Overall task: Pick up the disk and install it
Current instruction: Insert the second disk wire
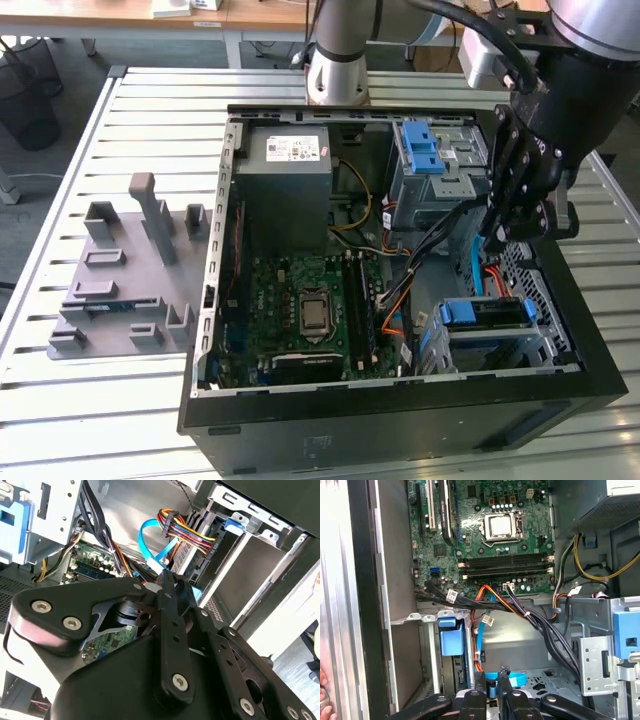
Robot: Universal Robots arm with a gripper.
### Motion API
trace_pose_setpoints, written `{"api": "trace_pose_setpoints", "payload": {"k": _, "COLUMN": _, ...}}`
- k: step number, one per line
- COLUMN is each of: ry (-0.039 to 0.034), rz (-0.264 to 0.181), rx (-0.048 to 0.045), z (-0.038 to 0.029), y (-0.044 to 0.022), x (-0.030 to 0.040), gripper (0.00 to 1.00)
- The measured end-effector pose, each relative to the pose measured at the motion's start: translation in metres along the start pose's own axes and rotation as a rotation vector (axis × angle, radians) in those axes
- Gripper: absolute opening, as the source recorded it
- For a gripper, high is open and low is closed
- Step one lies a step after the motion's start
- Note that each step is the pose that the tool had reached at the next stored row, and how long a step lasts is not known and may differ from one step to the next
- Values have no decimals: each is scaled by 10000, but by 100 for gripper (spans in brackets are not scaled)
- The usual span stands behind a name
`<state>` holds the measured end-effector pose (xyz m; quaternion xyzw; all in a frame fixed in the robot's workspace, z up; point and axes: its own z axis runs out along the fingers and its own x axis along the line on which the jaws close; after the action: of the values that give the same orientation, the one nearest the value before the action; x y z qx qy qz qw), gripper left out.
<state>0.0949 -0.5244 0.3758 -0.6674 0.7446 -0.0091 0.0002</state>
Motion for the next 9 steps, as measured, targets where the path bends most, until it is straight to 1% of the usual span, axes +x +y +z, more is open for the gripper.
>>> {"api": "trace_pose_setpoints", "payload": {"k": 4, "ry": 20, "rz": 1, "rx": 2, "z": 44, "y": -1, "x": -5, "gripper": 24}}
{"api": "trace_pose_setpoints", "payload": {"k": 6, "ry": 22, "rz": 0, "rx": 2, "z": 51, "y": -2, "x": -6, "gripper": 23}}
{"api": "trace_pose_setpoints", "payload": {"k": 7, "ry": 22, "rz": 0, "rx": 2, "z": 53, "y": -3, "x": -6, "gripper": 16}}
{"api": "trace_pose_setpoints", "payload": {"k": 9, "ry": 19, "rz": 0, "rx": 2, "z": 55, "y": -3, "x": -6, "gripper": 16}}
